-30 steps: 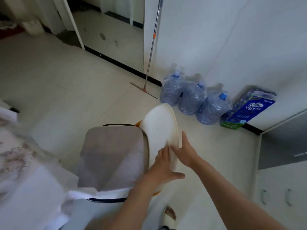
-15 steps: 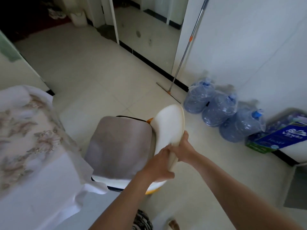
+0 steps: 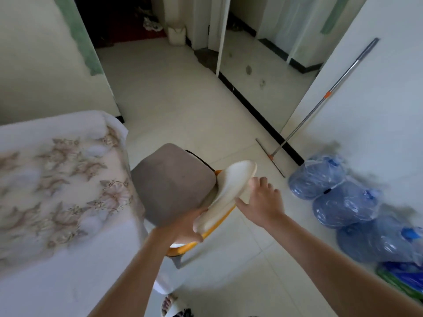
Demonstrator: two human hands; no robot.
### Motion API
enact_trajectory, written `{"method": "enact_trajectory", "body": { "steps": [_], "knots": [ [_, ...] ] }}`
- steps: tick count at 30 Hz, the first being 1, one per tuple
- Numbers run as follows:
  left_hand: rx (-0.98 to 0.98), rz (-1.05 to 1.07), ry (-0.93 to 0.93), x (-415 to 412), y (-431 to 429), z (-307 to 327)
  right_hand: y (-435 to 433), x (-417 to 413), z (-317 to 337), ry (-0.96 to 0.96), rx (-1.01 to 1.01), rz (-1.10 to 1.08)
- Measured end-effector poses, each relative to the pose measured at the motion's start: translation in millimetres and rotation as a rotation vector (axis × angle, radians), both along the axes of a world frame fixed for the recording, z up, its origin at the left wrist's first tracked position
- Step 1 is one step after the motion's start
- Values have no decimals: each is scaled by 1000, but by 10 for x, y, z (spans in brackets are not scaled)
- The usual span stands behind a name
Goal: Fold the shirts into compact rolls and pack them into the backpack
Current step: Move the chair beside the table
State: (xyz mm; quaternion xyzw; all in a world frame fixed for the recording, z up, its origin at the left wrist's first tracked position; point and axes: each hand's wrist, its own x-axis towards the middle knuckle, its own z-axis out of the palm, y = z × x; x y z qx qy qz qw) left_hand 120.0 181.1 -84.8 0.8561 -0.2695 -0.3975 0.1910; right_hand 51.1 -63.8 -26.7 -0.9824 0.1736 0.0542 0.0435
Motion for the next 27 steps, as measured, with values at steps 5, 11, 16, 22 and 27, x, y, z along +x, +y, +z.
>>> {"method": "enact_trajectory", "body": {
  "steps": [5, 11, 16, 22, 27],
  "knots": [
    [60, 253, 34, -5, 64, -48, 7, 364, -204, 131, -41, 607],
    [80, 571, -66, -368, -16, -62, 109, 554, -391, 180, 33, 648],
    [90, 627, -10, -675, -301, 154, -304, 476, -622, -89, 157, 844],
    [138, 546, 431, -547, -945, 352, -1030, 499, -610, -64, 284, 1035],
    [-37, 419, -155, 71, -1769, 642, -1548, 415, -432, 57, 671, 361]
  ]
}}
